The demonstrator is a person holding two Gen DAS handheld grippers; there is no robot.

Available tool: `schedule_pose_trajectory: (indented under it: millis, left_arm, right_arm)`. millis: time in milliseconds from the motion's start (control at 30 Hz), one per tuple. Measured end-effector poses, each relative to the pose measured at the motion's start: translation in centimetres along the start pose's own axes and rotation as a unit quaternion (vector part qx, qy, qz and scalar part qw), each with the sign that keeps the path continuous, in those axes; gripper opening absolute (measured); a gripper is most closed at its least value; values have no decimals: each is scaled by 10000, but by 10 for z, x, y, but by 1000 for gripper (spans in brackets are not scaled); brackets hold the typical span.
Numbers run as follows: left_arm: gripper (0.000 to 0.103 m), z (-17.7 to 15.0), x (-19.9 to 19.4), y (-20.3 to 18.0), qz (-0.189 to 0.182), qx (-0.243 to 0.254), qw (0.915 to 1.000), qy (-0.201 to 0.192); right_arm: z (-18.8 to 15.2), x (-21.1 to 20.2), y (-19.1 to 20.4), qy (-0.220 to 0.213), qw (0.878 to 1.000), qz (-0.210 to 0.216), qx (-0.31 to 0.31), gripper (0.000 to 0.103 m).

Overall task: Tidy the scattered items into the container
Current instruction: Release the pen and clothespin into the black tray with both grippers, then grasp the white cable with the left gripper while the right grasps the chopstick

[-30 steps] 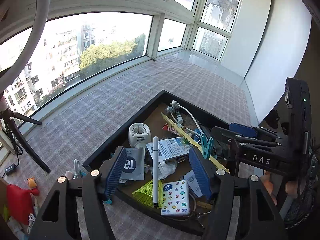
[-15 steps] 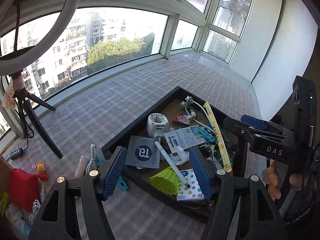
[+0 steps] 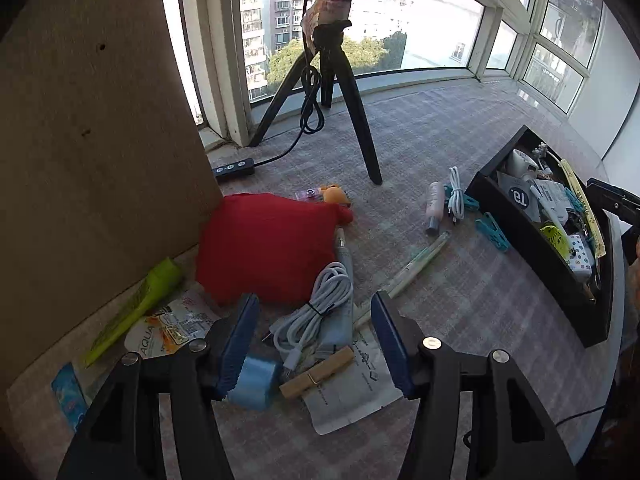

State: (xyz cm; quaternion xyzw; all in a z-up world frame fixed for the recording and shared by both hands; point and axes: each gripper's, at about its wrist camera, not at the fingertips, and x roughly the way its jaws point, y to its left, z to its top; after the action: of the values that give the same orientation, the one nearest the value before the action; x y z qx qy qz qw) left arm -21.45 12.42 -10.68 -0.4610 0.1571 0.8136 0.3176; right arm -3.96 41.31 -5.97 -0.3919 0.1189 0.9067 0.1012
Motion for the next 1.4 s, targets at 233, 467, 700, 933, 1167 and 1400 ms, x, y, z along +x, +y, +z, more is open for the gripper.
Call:
schedule_pose_trajectory:
  millis: [233, 467, 700, 933, 1167, 1400]
  left_arm:
    - [55, -8, 24, 14, -97, 169, 9990, 402]
    - [55, -6, 43, 10, -199, 412, 9971, 612]
    - [55, 0, 56, 10, -489, 733, 9922, 876]
    - [52, 7, 68, 14, -950, 789, 9863, 1090]
    - [45, 5, 67, 12, -1214, 736, 9831, 1158]
    - [27, 3, 63, 2, -1006, 842, 9853, 1093]
  right_arm:
    - [-2, 63, 87, 781, 9814, 734, -1591, 64]
    - [-15, 110, 151, 1347, 9372, 1018, -3051, 64]
    - [-14, 138, 171, 1695, 9042, 1336, -3685, 64]
    - [-11, 164, 186, 2046, 8699, 1584, -4199, 64]
    - [-9, 175, 188, 2176, 8611, 1838, -4212, 63]
    - [-8, 163, 177, 2222, 8679, 1729, -4093, 33]
